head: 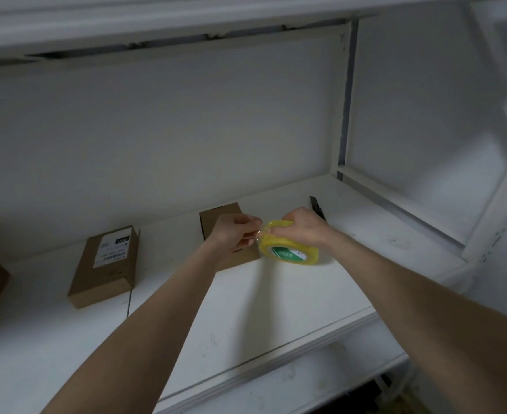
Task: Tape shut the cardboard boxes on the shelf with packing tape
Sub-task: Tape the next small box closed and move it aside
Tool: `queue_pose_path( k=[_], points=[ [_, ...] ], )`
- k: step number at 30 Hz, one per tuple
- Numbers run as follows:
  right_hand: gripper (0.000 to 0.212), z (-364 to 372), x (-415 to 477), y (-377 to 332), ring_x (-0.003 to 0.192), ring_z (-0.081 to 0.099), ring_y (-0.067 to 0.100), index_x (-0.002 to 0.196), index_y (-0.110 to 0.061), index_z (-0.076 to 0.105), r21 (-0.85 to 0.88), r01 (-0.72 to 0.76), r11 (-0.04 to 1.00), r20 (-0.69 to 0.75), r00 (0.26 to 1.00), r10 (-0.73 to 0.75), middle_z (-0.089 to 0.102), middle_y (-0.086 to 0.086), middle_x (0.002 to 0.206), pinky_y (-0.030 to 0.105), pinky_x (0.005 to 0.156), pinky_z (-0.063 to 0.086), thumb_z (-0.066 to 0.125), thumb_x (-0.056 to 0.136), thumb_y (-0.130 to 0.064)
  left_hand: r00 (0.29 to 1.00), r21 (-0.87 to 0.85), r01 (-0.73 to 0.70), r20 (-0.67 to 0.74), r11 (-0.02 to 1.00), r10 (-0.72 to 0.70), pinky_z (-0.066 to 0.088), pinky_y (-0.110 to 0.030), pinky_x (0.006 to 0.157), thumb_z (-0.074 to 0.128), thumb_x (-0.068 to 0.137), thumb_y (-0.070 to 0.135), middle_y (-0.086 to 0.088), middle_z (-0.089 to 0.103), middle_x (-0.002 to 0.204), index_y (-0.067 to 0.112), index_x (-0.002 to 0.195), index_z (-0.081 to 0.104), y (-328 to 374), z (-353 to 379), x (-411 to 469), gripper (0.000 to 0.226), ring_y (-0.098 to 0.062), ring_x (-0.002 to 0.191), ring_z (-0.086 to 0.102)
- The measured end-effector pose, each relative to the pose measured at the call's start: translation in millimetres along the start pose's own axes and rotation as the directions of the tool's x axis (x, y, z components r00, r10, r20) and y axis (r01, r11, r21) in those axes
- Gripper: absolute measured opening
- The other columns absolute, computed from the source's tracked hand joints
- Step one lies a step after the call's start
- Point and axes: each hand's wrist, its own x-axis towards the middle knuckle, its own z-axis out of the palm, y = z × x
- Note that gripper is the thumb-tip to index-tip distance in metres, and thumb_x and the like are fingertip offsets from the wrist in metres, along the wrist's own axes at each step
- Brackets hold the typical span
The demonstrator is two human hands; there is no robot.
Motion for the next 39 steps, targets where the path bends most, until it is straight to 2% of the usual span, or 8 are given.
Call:
queue_pose_path(
  k=[6,15,19,23,27,30,34,39],
  points=[
    [0.042,0.8,-1.4,-8.8,0.079,0.062,0.023,0.068,-0.022,0.058,-0.099,0.003,0.995,0.004,1.000,-0.003,0.059,-0.002,0.074,0.027,0.055,0.038,0.063,0.077,-0.062,0.976,0.132,-0.067,-0.195,0.989,0.092,0.045,-0.012,0.042,0.063,0.091,0.022,0.000,0.065,0.072,0.017,0.075,0.066,-6.0,4.9,-2.0,0.017,-0.009,0.065,0.062],
    [0.064,0.5,-1.7,-7.8,0.070,0.061,0.020,0.070,-0.018,0.058,-0.151,-0.095,0.984,0.004,0.995,0.096,0.062,0.000,0.072,0.027,0.057,0.042,0.058,0.067,-0.082,0.922,0.254,-0.105,-0.337,0.962,0.190,0.042,-0.021,0.046,0.058,0.093,0.022,0.002,0.059,0.057,0.018,0.060,0.061,-3.1,9.3,1.8,0.034,-0.011,0.051,0.050],
    [0.055,-8.4,-2.0,-3.9,0.066,0.061,0.017,0.070,-0.016,0.060,0.279,-0.167,0.946,0.117,0.983,0.139,0.062,-0.001,0.065,0.028,0.064,0.048,0.065,0.074,-0.071,0.903,0.159,-0.080,-0.405,0.984,0.139,0.033,-0.022,0.047,0.057,0.093,0.017,0.001,0.050,0.045,0.012,0.054,0.056,-5.2,-7.3,6.9,0.039,-0.017,0.046,0.039],
    [0.077,-6.1,-3.7,6.4,0.100,0.068,0.027,0.110,-0.013,0.069,0.610,-0.229,0.759,0.259,0.962,0.083,0.073,0.010,0.103,0.040,0.094,0.053,0.074,0.056,-0.067,0.891,0.068,-0.058,-0.446,0.996,0.082,0.027,-0.016,0.034,0.052,0.096,0.014,-0.007,0.048,0.055,0.009,0.060,0.052,-3.5,-17.8,5.1,0.036,-0.014,0.039,0.035],
    [0.043,-8.5,-5.7,10.2,0.092,0.065,0.022,0.121,-0.016,0.062,0.743,-0.264,0.615,0.312,0.950,0.031,0.069,0.007,0.103,0.032,0.077,0.054,0.066,0.086,-0.041,0.878,0.023,-0.023,-0.478,0.999,0.031,0.026,-0.016,0.032,0.053,0.097,0.015,-0.005,0.048,0.050,0.008,0.057,0.050,-11.7,-23.2,4.0,0.041,-0.011,0.031,0.035],
    [0.059,-9.9,-0.2,8.5,0.092,0.066,0.023,0.115,-0.010,0.067,0.609,-0.216,0.763,0.244,0.967,0.079,0.070,0.008,0.099,0.036,0.085,0.055,0.074,0.073,-0.052,0.833,0.000,-0.041,-0.553,0.999,0.034,0.030,-0.018,0.035,0.054,0.097,0.019,-0.006,0.047,0.053,0.008,0.058,0.051,-7.4,-34.5,4.7,0.041,-0.011,0.033,0.039],
    [0.048,-17.1,-5.0,8.0,0.074,0.062,0.021,0.070,-0.013,0.059,0.189,-0.134,0.973,0.220,0.971,0.091,0.055,0.003,0.072,0.030,0.067,0.046,0.070,0.079,-0.058,0.823,0.065,-0.098,-0.555,0.993,0.118,0.036,-0.026,0.050,0.054,0.097,0.022,-0.011,0.052,0.061,0.007,0.065,0.057,0.0,-54.2,3.1,0.035,-0.019,0.049,0.045],
    [0.062,-23.8,-4.4,9.2,0.093,0.066,0.026,0.100,-0.005,0.070,0.215,-0.173,0.961,0.218,0.968,0.125,0.067,0.011,0.098,0.034,0.083,0.051,0.066,0.078,-0.063,0.860,-0.059,-0.073,-0.510,0.996,0.033,0.046,-0.022,0.054,0.051,0.099,0.021,-0.006,0.054,0.069,0.008,0.076,0.060,-5.4,-60.3,-8.4,0.027,-0.015,0.060,0.051]
  ],
)
